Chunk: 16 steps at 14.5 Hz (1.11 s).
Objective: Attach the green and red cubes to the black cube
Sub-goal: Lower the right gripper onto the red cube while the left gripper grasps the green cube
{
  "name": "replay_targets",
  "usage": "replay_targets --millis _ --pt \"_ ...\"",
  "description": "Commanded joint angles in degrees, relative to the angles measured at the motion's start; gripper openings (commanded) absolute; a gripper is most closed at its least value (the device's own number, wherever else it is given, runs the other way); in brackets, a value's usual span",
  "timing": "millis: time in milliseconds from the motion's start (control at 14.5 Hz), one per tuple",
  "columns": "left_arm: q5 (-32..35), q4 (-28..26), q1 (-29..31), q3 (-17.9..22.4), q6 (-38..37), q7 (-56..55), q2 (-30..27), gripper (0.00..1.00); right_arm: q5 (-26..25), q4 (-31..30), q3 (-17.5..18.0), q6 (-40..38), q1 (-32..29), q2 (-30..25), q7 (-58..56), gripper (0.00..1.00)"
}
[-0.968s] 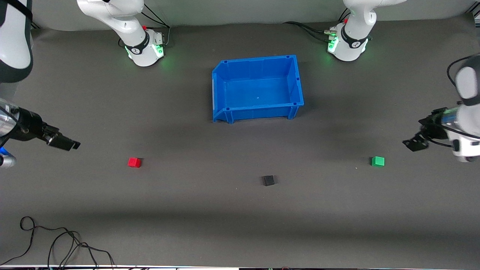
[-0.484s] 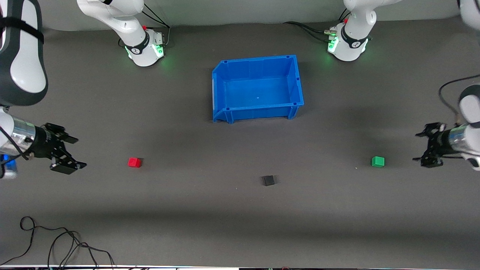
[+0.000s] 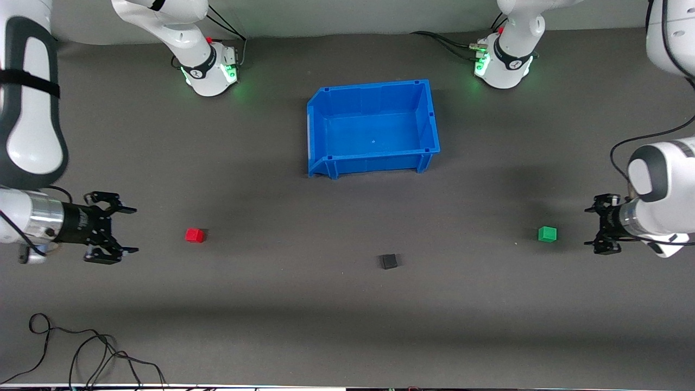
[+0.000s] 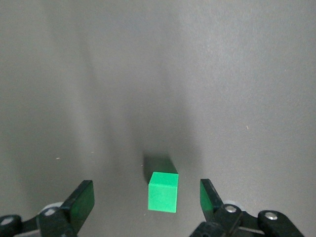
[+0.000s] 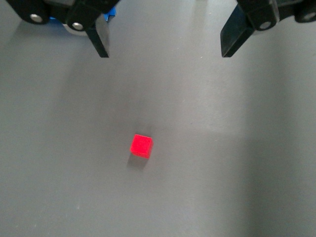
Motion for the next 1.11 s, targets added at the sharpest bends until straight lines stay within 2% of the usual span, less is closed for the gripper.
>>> replay_targets --millis 0,415,484,622,760,829,968,1037 --pt "1.1 -1.0 -1.8 0.3 3.5 -1.2 2.3 0.94 1.1 -0.1 -0.2 -0.1 0.5 1.7 1.5 0.99" --pt "1.0 -1.0 -3.4 0.1 7.0 -1.2 5.9 0.86 -0.2 -0.6 -0.2 2.7 1.0 6.0 -2.1 0.99" --pt "1.0 -0.9 -3.3 0.1 7.6 -1.1 6.5 0.85 -0.2 -1.3 -0.2 3.7 1.2 7.2 -2.0 0.99" --pt "1.1 -1.0 -3.2 0.1 8.3 -1.1 7.1 0.84 0.5 -6.8 -0.2 9.4 1.1 6.9 -2.1 0.99" --pt "1.1 -1.2 -3.4 0.1 8.3 -1.1 7.4 0.62 0.7 -10.0 -0.2 12.8 0.8 6.9 -2.3 0.99" --pt "1.0 -1.2 -3.4 0.1 8.4 -1.1 7.4 0.54 0.8 -11.4 -0.2 14.7 0.8 6.9 -2.5 0.99" --pt "1.0 -1.1 -3.4 0.1 8.5 -1.1 7.5 0.50 1.5 -14.6 -0.1 19.6 1.0 6.8 -2.6 0.99" --pt "1.1 -1.1 -3.4 0.1 8.5 -0.8 7.9 0.41 1.5 -16.0 -0.1 21.6 1.0 6.9 -3.0 0.99"
